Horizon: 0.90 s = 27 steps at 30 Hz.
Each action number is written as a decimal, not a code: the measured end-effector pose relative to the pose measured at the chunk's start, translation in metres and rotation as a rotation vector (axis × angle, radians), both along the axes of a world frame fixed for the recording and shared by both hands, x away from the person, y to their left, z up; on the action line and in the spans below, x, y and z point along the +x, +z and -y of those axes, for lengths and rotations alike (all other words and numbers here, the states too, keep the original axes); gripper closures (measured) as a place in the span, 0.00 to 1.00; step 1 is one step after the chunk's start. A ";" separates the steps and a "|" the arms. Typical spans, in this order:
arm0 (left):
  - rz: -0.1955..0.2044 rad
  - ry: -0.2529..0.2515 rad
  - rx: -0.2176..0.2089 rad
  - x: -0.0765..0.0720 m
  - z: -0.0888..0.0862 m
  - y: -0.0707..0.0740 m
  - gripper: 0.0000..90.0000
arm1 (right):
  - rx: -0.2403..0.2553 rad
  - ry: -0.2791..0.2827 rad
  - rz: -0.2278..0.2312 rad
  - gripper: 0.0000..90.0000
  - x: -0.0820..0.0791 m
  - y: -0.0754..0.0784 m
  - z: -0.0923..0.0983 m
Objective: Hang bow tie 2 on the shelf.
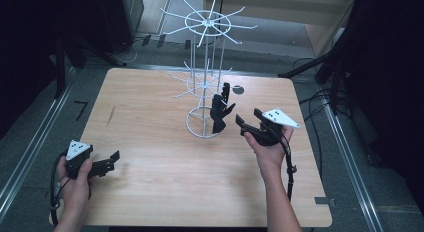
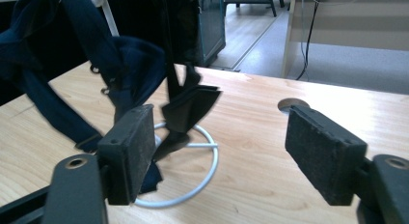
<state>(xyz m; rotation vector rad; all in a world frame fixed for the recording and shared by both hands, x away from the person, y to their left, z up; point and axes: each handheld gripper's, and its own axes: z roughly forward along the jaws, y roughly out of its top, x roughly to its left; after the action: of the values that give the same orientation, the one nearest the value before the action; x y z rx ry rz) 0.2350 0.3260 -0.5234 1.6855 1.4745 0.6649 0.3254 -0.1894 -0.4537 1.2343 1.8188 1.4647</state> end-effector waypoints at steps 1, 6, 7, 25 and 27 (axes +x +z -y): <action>0.000 -0.002 0.002 0.000 0.000 0.000 0.00 | -0.001 -0.001 -0.004 0.27 -0.001 -0.001 0.001; -0.001 0.001 0.002 0.000 0.000 0.000 0.00 | 0.008 0.003 -0.009 0.23 -0.008 -0.004 0.009; 0.000 0.000 0.003 0.000 0.000 0.000 0.00 | 0.009 0.003 -0.010 0.23 -0.008 -0.005 0.010; -0.003 0.002 0.008 0.000 0.000 0.000 0.00 | 0.027 -0.031 -0.036 0.10 -0.032 -0.023 0.044; -0.002 0.002 0.008 0.000 0.000 0.000 0.00 | 0.029 -0.034 -0.042 0.08 -0.034 -0.025 0.048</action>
<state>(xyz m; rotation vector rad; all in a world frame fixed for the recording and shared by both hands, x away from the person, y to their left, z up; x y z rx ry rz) 0.2346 0.3257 -0.5230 1.6920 1.4768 0.6709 0.2909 -0.2378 -0.4791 1.3131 1.8013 1.4619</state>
